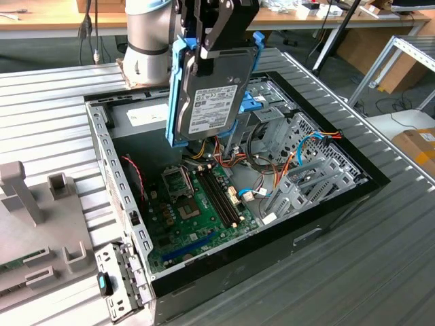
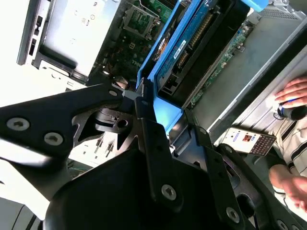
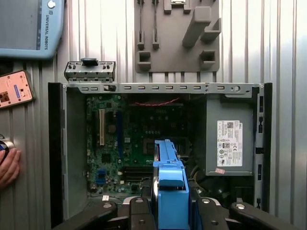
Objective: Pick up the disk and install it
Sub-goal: 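Pick up the disk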
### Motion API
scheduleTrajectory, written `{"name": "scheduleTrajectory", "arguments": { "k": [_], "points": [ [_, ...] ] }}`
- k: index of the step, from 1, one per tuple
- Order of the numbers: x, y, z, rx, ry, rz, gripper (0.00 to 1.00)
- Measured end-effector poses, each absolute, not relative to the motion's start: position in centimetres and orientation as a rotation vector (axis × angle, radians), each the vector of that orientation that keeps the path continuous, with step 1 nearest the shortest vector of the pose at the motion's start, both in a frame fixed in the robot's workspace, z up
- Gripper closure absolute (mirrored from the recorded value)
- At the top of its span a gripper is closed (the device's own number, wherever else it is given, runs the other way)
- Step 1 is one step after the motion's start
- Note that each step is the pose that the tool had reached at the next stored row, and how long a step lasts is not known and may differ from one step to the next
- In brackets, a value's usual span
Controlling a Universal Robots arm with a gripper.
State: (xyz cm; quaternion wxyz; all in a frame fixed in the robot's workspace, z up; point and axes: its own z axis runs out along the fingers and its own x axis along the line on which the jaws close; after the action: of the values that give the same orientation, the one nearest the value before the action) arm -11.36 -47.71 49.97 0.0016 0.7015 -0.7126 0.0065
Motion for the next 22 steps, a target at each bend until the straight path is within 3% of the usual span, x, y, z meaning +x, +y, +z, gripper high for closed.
{"name": "scheduleTrajectory", "arguments": {
  "k": [11, 22],
  "points": [
    [-11.0, -53.7, 49.9, 2.202, -2.236, 0.020, 0.63],
    [-9.0, -55.1, 49.9, 2.202, -2.236, 0.020, 0.63]
  ]
}}
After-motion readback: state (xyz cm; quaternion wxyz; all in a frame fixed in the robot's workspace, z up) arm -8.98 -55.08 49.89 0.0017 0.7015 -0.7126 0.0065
